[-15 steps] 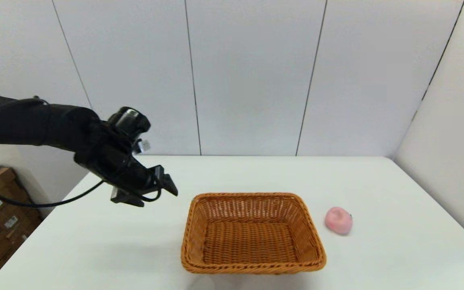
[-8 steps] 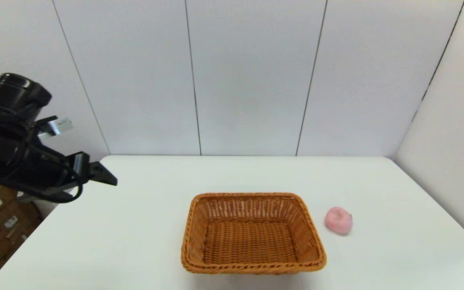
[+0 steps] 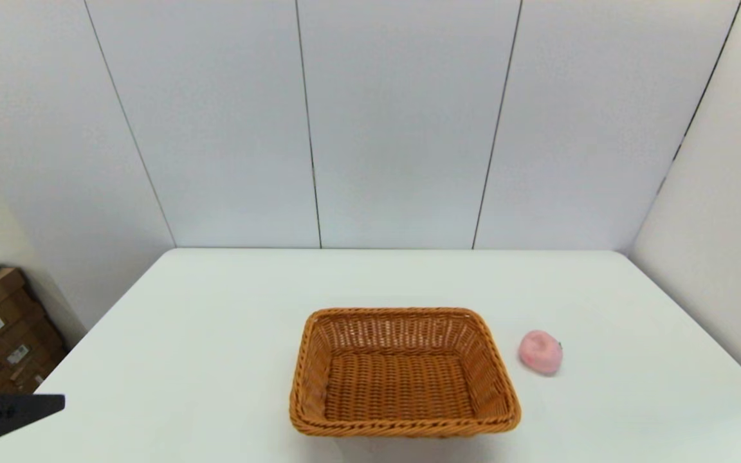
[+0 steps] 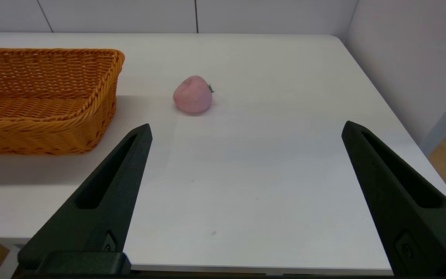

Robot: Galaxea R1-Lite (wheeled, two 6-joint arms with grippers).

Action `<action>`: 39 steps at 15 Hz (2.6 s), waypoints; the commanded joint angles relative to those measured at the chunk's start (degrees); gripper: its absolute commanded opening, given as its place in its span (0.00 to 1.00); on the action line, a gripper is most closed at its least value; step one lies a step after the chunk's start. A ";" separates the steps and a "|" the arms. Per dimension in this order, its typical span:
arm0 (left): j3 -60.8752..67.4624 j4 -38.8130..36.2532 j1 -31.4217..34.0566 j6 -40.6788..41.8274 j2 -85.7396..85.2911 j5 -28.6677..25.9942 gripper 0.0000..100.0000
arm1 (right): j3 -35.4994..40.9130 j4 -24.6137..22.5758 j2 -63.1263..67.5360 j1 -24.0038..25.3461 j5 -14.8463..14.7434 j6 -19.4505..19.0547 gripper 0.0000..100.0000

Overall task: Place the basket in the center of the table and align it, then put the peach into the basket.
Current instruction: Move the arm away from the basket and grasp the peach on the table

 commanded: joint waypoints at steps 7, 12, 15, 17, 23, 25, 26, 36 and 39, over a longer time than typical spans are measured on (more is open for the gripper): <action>29.73 -14.07 0.14 10.02 -36.63 7.67 1.00 | -0.01 0.01 -0.09 0.02 0.00 -0.01 1.00; 37.37 -24.53 0.94 15.38 -40.76 8.46 1.00 | -0.01 0.01 0.00 0.02 0.00 0.07 1.00; 39.66 -27.43 1.81 16.44 -43.14 4.94 1.00 | -0.01 -0.07 -0.09 0.02 -0.09 0.07 1.00; 41.15 -27.25 2.25 17.14 -50.26 0.28 1.00 | -0.01 -0.07 -0.09 0.02 -0.09 0.07 1.00; 41.24 -27.52 2.25 17.84 -53.86 0.37 1.00 | 0.16 -0.51 -0.09 0.02 0.00 0.16 1.00; 41.24 -27.60 2.25 14.06 -53.86 0.37 1.00 | 0.16 -0.69 -0.09 0.02 0.00 0.34 1.00; 41.24 -27.52 2.25 13.71 -53.86 0.46 1.00 | 0.25 -0.69 -0.09 0.02 -0.09 0.51 1.00; 41.24 -27.60 2.25 13.71 -53.86 0.46 1.00 | -38.42 14.96 39.02 0.20 1.41 14.40 1.00; 41.24 -27.52 2.25 13.71 -53.86 0.46 1.00 | -51.52 27.00 54.40 1.87 4.31 19.85 1.00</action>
